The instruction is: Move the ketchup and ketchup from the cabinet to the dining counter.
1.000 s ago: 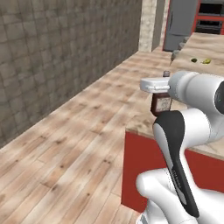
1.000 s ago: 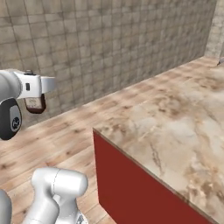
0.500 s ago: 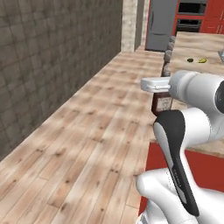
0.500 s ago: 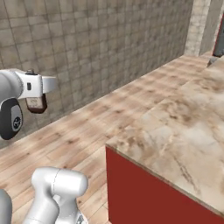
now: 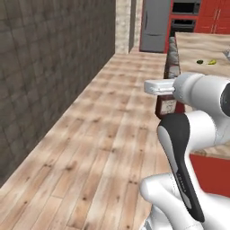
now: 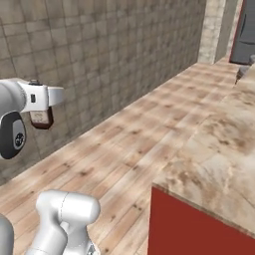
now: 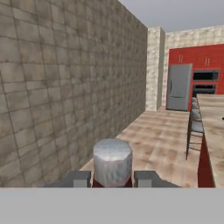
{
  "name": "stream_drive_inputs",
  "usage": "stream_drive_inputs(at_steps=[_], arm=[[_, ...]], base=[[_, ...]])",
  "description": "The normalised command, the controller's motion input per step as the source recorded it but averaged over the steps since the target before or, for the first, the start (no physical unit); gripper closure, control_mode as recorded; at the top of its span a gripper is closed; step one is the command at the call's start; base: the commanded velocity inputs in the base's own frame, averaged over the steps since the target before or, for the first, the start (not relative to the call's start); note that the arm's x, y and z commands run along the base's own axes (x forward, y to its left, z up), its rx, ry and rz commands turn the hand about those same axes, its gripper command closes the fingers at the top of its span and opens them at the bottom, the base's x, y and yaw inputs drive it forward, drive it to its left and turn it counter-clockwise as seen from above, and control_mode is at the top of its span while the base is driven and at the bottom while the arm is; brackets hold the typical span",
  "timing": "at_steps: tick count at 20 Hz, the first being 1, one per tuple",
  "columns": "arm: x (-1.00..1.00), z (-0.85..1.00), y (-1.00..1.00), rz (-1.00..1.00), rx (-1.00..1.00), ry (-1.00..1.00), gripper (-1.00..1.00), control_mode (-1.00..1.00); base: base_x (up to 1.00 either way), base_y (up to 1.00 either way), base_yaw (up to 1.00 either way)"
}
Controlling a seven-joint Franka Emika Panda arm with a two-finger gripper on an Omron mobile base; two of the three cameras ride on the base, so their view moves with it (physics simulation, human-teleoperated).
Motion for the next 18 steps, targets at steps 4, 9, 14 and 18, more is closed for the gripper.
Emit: stream_drive_inputs(at_steps=[4, 9, 14, 18], arm=[[0.0, 0.0, 0.0, 0.0, 0.0, 0.0, 1.0, 1.0], [0.0, 0.0, 0.0, 0.0, 0.0, 0.0, 1.0, 1.0], [0.0, 0.0, 0.0, 0.0, 0.0, 0.0, 1.0, 1.0], [0.0, 0.0, 0.0, 0.0, 0.0, 0.0, 1.0, 1.0]], base=[[0.6, 0.51, -0.35], [0.64, 0.47, -0.38], [0.67, 0.48, -0.37], [0.69, 0.47, -0.36]])
